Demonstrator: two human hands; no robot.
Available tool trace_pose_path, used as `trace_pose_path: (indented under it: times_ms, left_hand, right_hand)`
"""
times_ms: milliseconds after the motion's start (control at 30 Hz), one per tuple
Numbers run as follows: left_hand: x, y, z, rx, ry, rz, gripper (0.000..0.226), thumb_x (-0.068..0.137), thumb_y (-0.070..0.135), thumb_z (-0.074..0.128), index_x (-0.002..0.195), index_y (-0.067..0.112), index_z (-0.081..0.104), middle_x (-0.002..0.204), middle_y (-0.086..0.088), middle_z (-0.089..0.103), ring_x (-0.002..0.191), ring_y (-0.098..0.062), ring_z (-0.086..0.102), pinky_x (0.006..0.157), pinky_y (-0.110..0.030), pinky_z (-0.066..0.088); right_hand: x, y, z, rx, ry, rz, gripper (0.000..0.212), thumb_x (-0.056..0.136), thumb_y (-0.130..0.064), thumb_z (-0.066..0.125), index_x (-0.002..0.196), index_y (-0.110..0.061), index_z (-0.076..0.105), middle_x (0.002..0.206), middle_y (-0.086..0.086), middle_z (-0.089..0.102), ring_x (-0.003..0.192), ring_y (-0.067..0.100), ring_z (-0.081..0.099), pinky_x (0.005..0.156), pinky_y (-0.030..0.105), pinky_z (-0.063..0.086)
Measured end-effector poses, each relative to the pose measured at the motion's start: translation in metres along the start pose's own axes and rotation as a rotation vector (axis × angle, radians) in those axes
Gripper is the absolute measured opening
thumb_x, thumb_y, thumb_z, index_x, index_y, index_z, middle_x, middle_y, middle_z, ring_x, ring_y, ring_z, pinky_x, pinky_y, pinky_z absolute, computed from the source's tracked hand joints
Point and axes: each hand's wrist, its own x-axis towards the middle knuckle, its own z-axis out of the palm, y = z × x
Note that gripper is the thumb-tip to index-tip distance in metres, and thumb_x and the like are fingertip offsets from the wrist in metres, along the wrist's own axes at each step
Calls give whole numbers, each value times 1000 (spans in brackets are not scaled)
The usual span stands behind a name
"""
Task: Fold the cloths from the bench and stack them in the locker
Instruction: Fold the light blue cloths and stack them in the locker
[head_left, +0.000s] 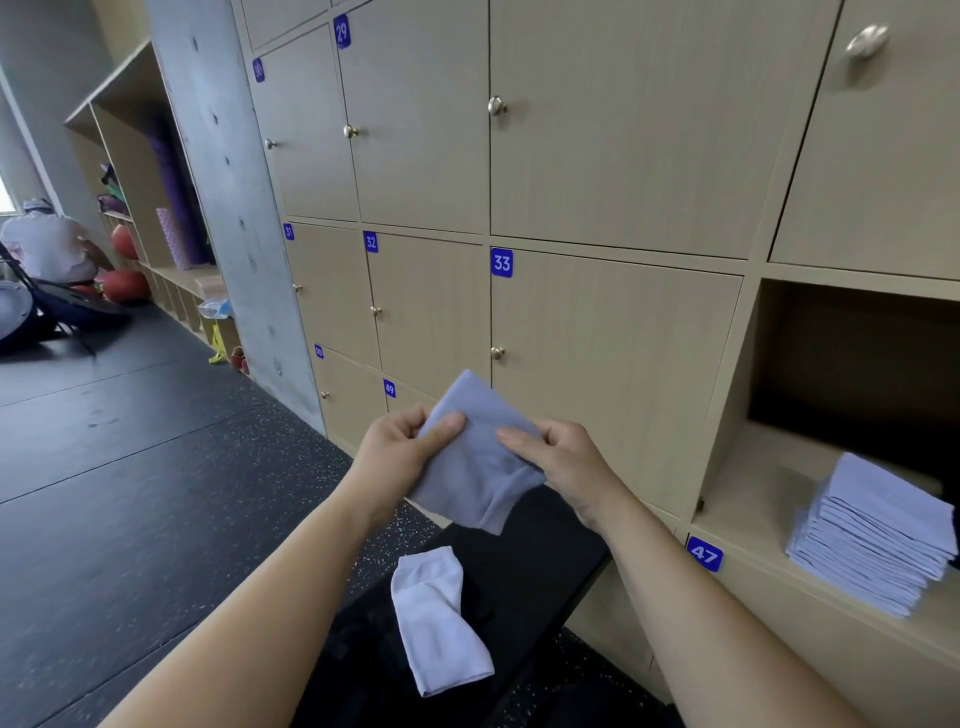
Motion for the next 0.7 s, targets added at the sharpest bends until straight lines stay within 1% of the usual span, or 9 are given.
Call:
trace_pose_path:
  times_ms: [67, 133, 233, 300, 400, 467, 533, 600, 700]
  left_hand:
    - [-1, 3, -1, -168, -25, -52, 37, 76, 34, 76, 93, 3, 65, 91, -15, 72, 75, -23, 65, 68, -32, 53]
    - [-3, 2, 0, -255, -48, -73, 36, 79, 28, 77, 101, 2, 65, 96, -15, 72, 76, -21, 68, 69, -29, 57]
    - [-6, -7, 2, -297, -59, -106, 34, 83, 27, 72, 104, 2, 66, 99, -14, 72, 80, -20, 68, 72, -29, 57]
    - [-7, -14, 3, -294, -69, -140, 27, 86, 31, 65, 98, 7, 68, 98, -12, 71, 81, -20, 65, 72, -29, 53]
    - [-8, -18, 5, -168, -56, -119, 20, 90, 36, 65, 93, 17, 69, 92, -4, 69, 80, -17, 59, 66, -23, 44]
    - [-7, -17, 11, -33, -3, -21, 17, 94, 33, 63, 106, 22, 65, 83, 3, 67, 76, -13, 57, 65, -19, 44]
    - [-4, -17, 16, 121, 57, 106, 26, 95, 27, 62, 119, 32, 56, 70, 9, 60, 68, -10, 51, 65, -20, 42]
    - [-3, -17, 17, 239, 47, 198, 23, 92, 31, 65, 109, 41, 55, 67, 6, 56, 63, -11, 47, 62, -21, 41]
    - [0, -19, 15, 388, 38, 245, 8, 84, 40, 63, 87, 36, 57, 69, -1, 55, 61, -13, 44, 59, -27, 39]
  right_hand:
    - [-4, 5, -9, -5, -17, 18, 39, 78, -39, 75, 69, -8, 52, 74, 6, 47, 74, 18, 46, 69, 30, 38]
    - [-5, 8, -12, 48, -25, 28, 48, 71, -51, 72, 77, -6, 56, 79, 9, 50, 78, 21, 49, 77, 34, 39]
    - [-7, 11, -11, 116, -32, 28, 36, 89, -35, 67, 82, 1, 63, 85, 13, 67, 83, 22, 63, 82, 32, 48]
    - [-8, 12, -12, 119, 3, 15, 27, 94, -24, 61, 77, -5, 68, 84, 11, 71, 81, 20, 67, 78, 29, 51]
    - [-10, 13, -13, 38, 46, -34, 30, 94, -20, 62, 65, -14, 65, 72, 4, 65, 70, 16, 60, 67, 27, 47]
    - [-10, 14, -13, -34, 58, -48, 40, 92, -19, 64, 53, -23, 58, 58, -6, 53, 57, 10, 48, 57, 23, 39]
    - [-9, 16, -13, -100, 79, -69, 49, 91, -18, 66, 49, -20, 41, 54, -4, 33, 54, 12, 32, 51, 23, 28]
    - [-9, 17, -14, -131, 81, -101, 46, 90, -19, 68, 58, -11, 35, 62, 5, 25, 60, 18, 25, 51, 22, 25]
    - [-9, 18, -19, -162, 79, -113, 41, 89, -18, 70, 62, -8, 40, 66, 6, 27, 63, 20, 24, 52, 16, 31]
